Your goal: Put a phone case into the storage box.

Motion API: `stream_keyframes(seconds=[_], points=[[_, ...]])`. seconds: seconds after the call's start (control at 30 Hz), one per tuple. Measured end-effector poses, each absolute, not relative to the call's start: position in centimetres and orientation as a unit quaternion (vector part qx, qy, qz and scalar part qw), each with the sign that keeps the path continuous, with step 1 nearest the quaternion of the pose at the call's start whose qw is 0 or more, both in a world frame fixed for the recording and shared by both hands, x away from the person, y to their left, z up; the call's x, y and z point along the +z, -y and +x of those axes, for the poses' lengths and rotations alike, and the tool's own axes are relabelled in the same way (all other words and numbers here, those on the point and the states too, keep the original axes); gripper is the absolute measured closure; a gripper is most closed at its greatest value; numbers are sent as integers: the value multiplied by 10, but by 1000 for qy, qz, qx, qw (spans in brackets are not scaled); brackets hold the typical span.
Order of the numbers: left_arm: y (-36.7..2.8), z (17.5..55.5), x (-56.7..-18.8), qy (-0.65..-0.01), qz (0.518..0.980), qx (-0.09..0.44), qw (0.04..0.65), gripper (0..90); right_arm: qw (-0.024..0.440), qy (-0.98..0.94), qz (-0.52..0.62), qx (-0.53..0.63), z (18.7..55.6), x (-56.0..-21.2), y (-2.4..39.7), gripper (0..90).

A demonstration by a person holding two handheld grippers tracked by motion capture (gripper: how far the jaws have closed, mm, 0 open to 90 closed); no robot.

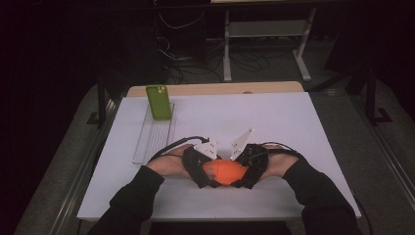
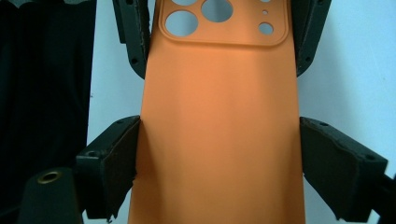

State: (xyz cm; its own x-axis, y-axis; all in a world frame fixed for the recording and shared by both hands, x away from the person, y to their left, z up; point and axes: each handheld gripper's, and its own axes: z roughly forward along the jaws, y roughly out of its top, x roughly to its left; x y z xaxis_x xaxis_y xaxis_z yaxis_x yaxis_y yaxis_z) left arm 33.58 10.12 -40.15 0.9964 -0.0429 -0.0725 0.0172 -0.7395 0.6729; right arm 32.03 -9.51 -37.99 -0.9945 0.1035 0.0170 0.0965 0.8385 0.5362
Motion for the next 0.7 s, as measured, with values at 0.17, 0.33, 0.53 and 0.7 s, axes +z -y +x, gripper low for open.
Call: stream_keyframes(seconds=[0.17, 0.33, 0.53, 0.7], points=[[-102, 334, -400, 10, 933, -42, 358, 142, 3, -958, 51, 281, 319, -380, 96, 150], [-101, 332, -399, 11, 935, -37, 352, 153, 16, -960, 38, 278, 318, -381, 94, 149], [-104, 334, -395, -11, 932, -29, 360, 155, 24, -955, 70, 288, 319, -380, 103, 117], [-107, 337, -393, -52, 934, -6, 353, 155, 33, -936, 109, 332, 326, -376, 120, 92]])
